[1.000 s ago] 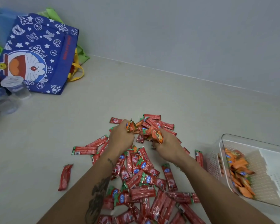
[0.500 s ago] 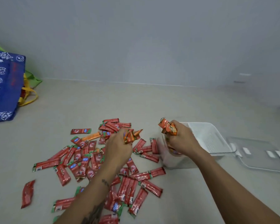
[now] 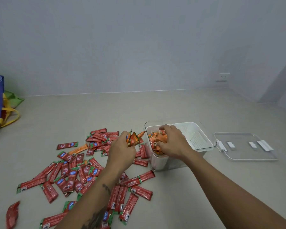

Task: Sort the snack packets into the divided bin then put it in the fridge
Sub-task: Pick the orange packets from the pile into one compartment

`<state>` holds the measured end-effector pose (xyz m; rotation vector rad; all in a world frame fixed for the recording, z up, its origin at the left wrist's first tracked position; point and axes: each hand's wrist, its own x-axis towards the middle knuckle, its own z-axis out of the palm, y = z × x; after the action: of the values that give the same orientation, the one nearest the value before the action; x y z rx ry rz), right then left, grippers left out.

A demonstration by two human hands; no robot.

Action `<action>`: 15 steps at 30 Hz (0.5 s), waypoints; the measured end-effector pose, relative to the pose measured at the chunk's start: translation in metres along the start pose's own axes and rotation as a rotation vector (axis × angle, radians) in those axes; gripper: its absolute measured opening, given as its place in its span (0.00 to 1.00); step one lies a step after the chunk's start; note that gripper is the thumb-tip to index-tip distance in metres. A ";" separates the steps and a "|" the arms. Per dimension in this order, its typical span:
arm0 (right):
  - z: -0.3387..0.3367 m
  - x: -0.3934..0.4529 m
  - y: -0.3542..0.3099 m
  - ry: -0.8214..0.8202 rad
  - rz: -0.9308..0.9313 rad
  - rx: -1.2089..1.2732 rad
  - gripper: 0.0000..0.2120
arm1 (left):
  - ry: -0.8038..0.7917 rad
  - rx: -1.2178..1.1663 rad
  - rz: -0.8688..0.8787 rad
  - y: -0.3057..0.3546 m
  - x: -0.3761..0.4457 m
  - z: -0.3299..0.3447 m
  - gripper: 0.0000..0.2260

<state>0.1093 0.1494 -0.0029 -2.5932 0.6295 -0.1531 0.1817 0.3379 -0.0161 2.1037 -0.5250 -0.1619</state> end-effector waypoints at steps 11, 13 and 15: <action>0.013 -0.037 0.021 -0.144 -0.273 -0.545 0.18 | 0.022 0.023 0.013 0.043 0.029 0.027 0.04; 0.017 -0.033 0.028 -0.108 -0.314 -0.550 0.15 | 0.021 0.041 0.004 0.052 0.037 0.038 0.02; 0.020 -0.030 0.036 -0.093 -0.300 -0.547 0.12 | 0.018 0.046 -0.031 0.061 0.046 0.051 0.02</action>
<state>0.0720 0.1436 -0.0369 -3.1916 0.2651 0.0559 0.1886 0.2499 0.0094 2.1568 -0.4896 -0.1493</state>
